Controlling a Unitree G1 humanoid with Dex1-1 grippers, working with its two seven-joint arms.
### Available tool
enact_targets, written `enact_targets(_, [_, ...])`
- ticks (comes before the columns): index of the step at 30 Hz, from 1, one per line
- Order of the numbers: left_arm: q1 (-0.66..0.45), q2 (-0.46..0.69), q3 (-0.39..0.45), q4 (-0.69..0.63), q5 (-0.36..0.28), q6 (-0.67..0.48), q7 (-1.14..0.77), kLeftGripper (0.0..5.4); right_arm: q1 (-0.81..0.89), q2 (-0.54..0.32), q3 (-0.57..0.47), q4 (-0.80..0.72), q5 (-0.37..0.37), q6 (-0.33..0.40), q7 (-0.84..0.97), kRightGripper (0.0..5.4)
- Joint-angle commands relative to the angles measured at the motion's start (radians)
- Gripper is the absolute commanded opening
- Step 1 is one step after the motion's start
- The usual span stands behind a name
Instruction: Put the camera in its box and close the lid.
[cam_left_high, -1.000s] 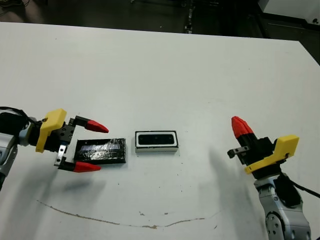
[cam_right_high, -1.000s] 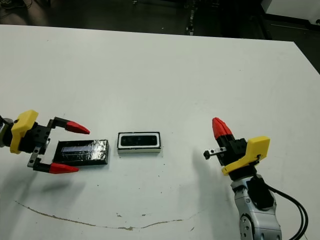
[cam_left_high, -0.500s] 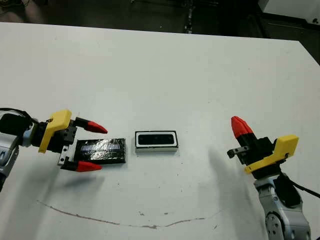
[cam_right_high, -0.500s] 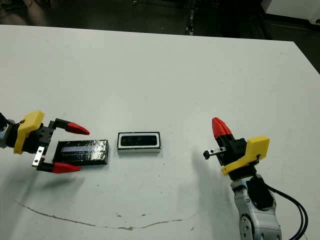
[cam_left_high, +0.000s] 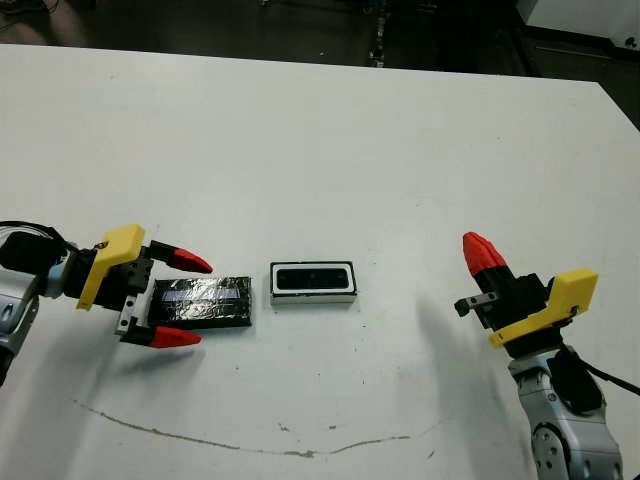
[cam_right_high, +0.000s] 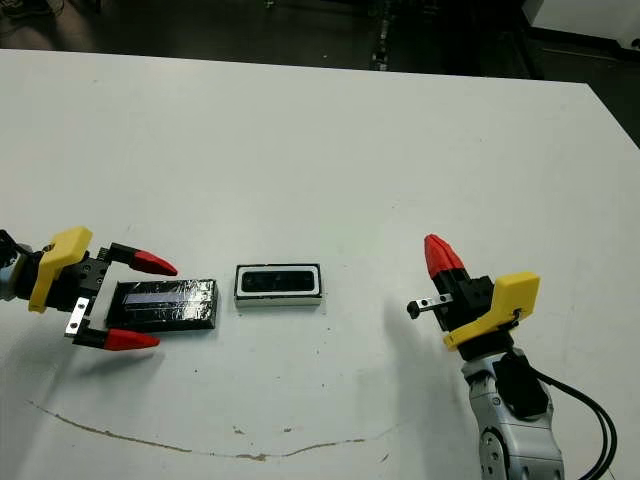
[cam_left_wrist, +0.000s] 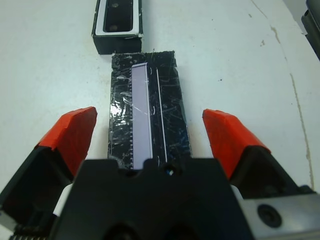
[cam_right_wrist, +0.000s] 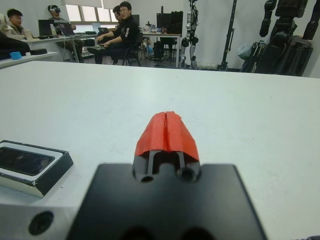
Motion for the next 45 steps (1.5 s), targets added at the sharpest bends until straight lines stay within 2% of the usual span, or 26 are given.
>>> enact_targets(1, [0.009,0.006,-0.002,-0.003,0.013,0.005,0.011,5.40,0.011,-0.017,-0.008,-0.004,0.001,0.001,-0.005,0.02])
enact_targets(6, [0.012,0.005,0.002,0.006,0.010,0.003,0.020,5.40,0.013,-0.014,-0.009,-0.009,0.008,0.009,-0.008,0.02])
enact_targets(9, [0.016,0.010,0.001,0.000,0.008,0.051,0.031,5.40,0.015,-0.015,-0.010,-0.013,0.014,0.012,-0.005,0.02])
enact_targets(20, [0.029,0.048,-0.021,-0.091,0.064,0.158,0.087,5.40,0.015,-0.022,-0.007,-0.013,0.023,0.004,0.003,0.02])
enact_targets(24, [0.046,0.050,-0.015,-0.116,0.060,0.196,0.113,5.10,0.016,-0.021,-0.007,-0.010,0.026,0.000,0.004,0.00])
enact_targets(28, [0.082,0.045,0.011,-0.143,0.054,0.153,0.151,4.53,0.017,-0.021,-0.006,-0.015,0.024,0.006,-0.001,0.00])
enact_targets(37, [0.075,0.041,0.009,-0.135,0.034,0.165,0.132,3.18,0.014,-0.024,-0.007,-0.005,0.018,-0.003,0.003,0.00])
enact_targets(43, [0.085,0.033,0.026,-0.135,0.022,0.165,0.151,3.16,0.013,-0.025,-0.006,0.000,0.023,-0.001,0.007,0.00])
enact_targets(45, [0.089,0.025,0.040,-0.133,0.000,0.202,0.166,3.16,0.015,-0.023,-0.003,-0.004,0.013,0.002,-0.002,0.00])
